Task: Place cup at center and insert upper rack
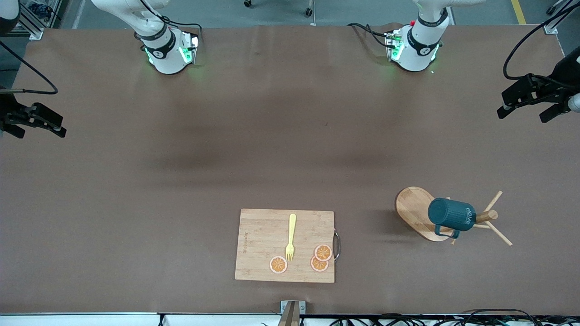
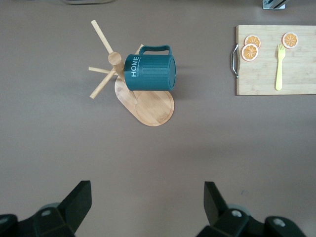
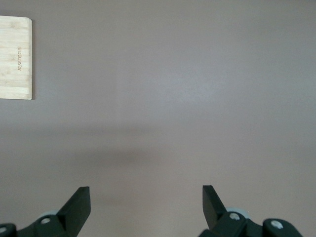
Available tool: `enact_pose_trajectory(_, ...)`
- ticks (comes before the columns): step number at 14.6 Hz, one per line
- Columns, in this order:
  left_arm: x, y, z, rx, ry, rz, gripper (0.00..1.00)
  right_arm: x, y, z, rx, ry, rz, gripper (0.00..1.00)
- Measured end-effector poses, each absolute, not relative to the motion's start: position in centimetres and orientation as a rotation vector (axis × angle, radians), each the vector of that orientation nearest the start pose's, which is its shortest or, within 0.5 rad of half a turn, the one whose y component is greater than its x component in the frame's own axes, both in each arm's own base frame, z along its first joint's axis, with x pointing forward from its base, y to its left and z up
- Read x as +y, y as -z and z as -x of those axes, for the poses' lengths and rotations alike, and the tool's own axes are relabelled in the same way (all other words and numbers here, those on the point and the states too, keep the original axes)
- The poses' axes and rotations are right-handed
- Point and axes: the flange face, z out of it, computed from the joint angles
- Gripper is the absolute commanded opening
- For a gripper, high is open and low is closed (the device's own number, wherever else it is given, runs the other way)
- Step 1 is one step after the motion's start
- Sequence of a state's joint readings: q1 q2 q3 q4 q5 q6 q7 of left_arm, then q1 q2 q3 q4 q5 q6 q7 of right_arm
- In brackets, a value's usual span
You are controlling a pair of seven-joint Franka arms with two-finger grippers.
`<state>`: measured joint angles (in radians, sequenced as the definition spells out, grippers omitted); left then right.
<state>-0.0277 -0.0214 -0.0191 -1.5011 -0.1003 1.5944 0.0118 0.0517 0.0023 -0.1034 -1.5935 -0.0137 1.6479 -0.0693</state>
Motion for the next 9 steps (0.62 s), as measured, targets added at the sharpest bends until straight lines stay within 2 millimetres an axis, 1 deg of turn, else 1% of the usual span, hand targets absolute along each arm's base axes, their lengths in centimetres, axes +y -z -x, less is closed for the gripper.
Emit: enact_pose_trajectory(9, -3.37, -67.29, -54.92, 0.093, 0.189, 3.236, 1.0, -3.05, -61.8, -56.02, -0.028, 0.057, 3.157, 1.0)
